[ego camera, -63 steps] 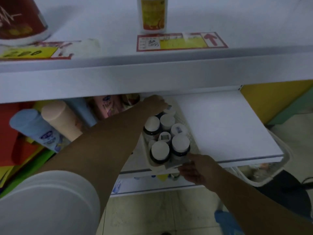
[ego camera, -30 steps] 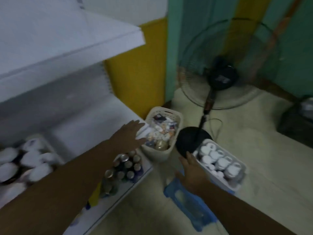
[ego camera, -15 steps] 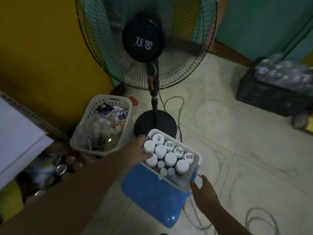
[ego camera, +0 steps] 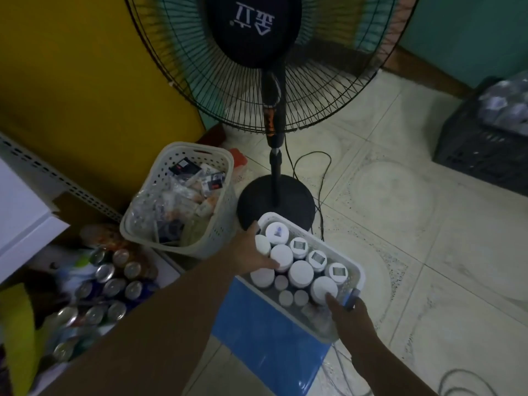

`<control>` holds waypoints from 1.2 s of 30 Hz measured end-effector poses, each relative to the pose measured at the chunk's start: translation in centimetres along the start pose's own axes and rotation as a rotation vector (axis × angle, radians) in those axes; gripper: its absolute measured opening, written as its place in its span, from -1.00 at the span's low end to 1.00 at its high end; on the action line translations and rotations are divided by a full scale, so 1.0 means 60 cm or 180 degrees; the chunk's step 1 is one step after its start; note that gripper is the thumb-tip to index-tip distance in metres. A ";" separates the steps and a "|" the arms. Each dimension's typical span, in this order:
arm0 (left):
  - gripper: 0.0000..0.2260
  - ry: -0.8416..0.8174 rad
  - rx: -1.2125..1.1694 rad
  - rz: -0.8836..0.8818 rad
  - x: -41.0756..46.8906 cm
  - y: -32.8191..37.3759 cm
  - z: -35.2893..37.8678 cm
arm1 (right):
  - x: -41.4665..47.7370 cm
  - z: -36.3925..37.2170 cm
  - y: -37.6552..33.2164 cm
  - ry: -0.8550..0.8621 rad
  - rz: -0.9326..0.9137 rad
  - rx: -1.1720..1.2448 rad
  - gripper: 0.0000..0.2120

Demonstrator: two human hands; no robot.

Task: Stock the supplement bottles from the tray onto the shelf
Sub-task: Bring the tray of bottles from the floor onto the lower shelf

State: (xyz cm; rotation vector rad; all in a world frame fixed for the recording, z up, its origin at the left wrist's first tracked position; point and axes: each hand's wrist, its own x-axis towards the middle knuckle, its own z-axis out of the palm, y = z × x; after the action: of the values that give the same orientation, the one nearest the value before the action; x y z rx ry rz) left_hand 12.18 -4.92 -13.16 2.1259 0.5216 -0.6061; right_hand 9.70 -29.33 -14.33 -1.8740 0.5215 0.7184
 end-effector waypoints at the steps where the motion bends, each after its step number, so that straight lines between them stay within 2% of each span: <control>1: 0.02 0.0003 0.0028 -0.0010 -0.009 -0.003 0.000 | -0.005 -0.003 -0.002 0.0030 -0.0063 -0.0068 -0.74; 4: -0.12 0.0088 -0.0095 -0.0074 -0.047 -0.012 -0.006 | -0.027 -0.014 -0.015 0.0101 -0.0180 -0.0309 -0.73; 9: -0.23 0.0484 -0.0386 -0.0406 -0.137 -0.009 -0.053 | -0.092 -0.016 -0.078 -0.0112 -0.0324 -0.0454 -0.55; 14: -0.10 0.0917 -0.0756 -0.0588 -0.273 -0.014 -0.138 | -0.182 0.013 -0.172 -0.0521 -0.0573 -0.0657 -0.46; 18: -0.09 0.1381 -0.0893 -0.0870 -0.410 -0.034 -0.212 | -0.274 0.067 -0.251 -0.0821 -0.0824 -0.0825 -0.47; 23: -0.26 0.1808 -0.1133 -0.0995 -0.562 -0.085 -0.301 | -0.388 0.148 -0.326 -0.1416 -0.1061 -0.1199 -0.42; 27: -0.37 0.2061 -0.1301 -0.1067 -0.657 -0.125 -0.378 | -0.468 0.219 -0.358 -0.1948 -0.1076 -0.1428 -0.53; 32: -0.20 0.2179 -0.1024 -0.1138 -0.708 -0.189 -0.470 | -0.556 0.307 -0.353 -0.2351 -0.0839 -0.1402 -0.78; 36: -0.09 0.2177 -0.0869 -0.1095 -0.708 -0.235 -0.526 | -0.586 0.388 -0.330 -0.2436 -0.0396 -0.1289 -0.78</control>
State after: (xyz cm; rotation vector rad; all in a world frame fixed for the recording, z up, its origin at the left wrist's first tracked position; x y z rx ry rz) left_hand -22.11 22.39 19.75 1.9550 1.2852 0.0438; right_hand -8.90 0.99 15.80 -1.7831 -0.2467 1.4379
